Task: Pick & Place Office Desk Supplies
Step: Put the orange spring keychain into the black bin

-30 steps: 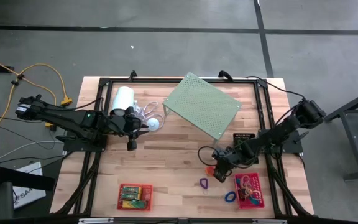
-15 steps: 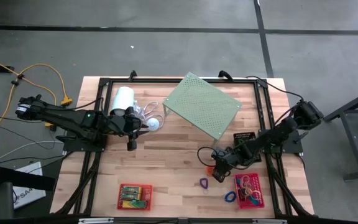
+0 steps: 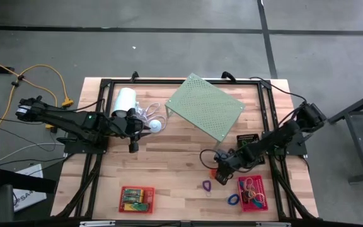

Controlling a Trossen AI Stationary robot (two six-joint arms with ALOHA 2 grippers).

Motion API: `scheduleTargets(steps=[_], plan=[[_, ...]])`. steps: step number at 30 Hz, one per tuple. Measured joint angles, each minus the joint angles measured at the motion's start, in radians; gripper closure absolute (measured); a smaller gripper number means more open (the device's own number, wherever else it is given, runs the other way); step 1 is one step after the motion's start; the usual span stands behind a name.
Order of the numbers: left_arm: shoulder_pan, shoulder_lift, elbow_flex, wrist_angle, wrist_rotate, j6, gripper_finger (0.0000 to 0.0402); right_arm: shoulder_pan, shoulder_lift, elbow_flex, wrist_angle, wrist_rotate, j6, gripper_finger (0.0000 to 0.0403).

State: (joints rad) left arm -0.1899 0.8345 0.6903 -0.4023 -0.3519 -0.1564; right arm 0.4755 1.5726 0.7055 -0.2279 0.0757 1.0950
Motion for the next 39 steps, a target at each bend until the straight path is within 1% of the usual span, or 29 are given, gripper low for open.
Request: scheduleTargets(steps=[4,31,34,39], plan=[[0.0,0.0,0.0,0.0,0.0,0.0,0.0313,0.0,0.029,0.002,0.02,-0.021,-0.001,0.0311],[0.0,0.0,0.0,0.0,0.0,0.0,0.0313,0.0,0.024,0.016,0.019,-0.037,-0.027,0.0313],[0.0,0.0,0.0,0.0,0.0,0.0,0.0313,0.0,0.024,0.016,0.019,-0.042,-0.027,0.0324],[0.0,0.0,0.0,0.0,0.0,0.0,0.0313,0.0,0.023,0.017,0.023,-0.059,-0.027,0.0358]])
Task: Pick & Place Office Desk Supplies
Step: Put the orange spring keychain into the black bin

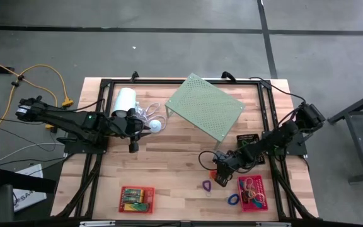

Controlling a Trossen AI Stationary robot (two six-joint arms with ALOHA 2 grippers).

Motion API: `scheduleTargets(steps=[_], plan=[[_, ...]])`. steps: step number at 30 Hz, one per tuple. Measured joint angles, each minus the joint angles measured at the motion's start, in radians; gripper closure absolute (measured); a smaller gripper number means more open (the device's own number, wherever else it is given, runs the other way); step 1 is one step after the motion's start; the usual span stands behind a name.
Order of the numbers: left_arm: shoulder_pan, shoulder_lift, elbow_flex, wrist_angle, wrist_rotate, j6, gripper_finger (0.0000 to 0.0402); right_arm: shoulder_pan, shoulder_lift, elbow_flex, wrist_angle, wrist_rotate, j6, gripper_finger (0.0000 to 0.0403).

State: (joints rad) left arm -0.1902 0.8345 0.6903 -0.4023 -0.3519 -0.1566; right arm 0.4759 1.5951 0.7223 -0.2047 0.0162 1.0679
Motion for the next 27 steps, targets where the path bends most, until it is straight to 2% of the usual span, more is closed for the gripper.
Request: scheduleTargets(steps=[4,13,27], plan=[[0.0,0.0,0.0,0.0,0.0,0.0,0.0313,0.0,0.0,0.0,0.0,0.0,0.0,0.0372],[0.0,0.0,0.0,0.0,0.0,0.0,0.0313,0.0,-0.014,0.0,0.002,0.001,0.0,0.0374],[0.0,0.0,0.0,0.0,0.0,0.0,0.0313,0.0,-0.107,0.0,-0.037,0.038,-0.002,0.0377]])
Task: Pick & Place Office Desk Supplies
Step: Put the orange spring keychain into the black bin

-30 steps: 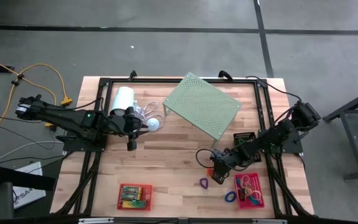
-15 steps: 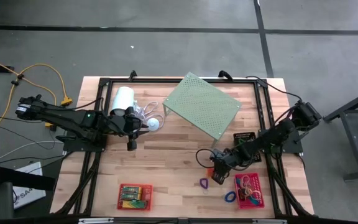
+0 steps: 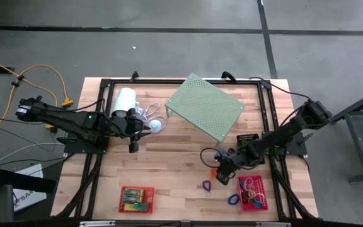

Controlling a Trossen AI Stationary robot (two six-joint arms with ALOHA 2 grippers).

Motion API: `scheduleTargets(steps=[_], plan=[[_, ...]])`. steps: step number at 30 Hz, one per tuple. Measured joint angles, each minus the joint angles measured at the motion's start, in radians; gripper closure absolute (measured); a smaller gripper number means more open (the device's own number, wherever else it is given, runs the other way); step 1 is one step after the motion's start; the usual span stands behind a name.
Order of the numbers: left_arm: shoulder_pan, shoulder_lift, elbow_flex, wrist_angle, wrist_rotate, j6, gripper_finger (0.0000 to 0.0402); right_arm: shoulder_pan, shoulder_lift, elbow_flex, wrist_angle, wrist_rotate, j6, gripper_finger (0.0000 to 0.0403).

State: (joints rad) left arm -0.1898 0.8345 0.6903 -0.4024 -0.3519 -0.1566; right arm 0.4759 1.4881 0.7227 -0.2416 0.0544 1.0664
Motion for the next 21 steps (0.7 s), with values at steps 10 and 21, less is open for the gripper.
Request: scheduleTargets(steps=[10,21], plan=[[0.0,0.0,0.0,0.0,0.0,0.0,0.0313,0.0,-0.003,0.0,-0.009,-0.001,0.001,0.0378],[0.0,0.0,0.0,0.0,0.0,0.0,0.0313,0.0,-0.004,0.0,-0.011,-0.015,-0.003,0.0378]])
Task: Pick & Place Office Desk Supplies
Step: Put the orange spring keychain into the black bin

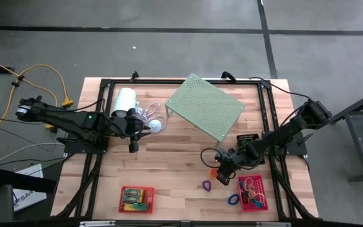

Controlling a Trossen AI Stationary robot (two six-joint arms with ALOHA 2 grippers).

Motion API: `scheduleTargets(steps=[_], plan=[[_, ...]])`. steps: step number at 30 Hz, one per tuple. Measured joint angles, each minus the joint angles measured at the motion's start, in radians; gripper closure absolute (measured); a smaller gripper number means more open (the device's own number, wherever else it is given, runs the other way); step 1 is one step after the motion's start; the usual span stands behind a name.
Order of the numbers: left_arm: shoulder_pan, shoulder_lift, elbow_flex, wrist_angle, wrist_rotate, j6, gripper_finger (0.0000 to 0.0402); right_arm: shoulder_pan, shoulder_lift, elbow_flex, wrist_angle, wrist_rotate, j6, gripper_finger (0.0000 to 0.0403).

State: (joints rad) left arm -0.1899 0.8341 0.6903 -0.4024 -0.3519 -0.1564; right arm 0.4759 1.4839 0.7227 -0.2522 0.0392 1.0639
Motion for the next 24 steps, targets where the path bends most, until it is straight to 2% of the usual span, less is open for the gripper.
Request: scheduleTargets(steps=[5,14,24], plan=[[0.0,0.0,0.0,0.0,0.0,0.0,0.0313,0.002,-0.07,0.0,-0.064,-0.002,-0.018,0.0378],[0.0,0.0,0.0,0.0,0.0,0.0,0.0313,0.002,-0.295,0.0,-0.274,0.044,-0.012,0.0378],[0.0,0.0,0.0,0.0,0.0,0.0,0.0313,0.003,-0.449,0.0,-0.587,0.089,0.071,0.0378]])
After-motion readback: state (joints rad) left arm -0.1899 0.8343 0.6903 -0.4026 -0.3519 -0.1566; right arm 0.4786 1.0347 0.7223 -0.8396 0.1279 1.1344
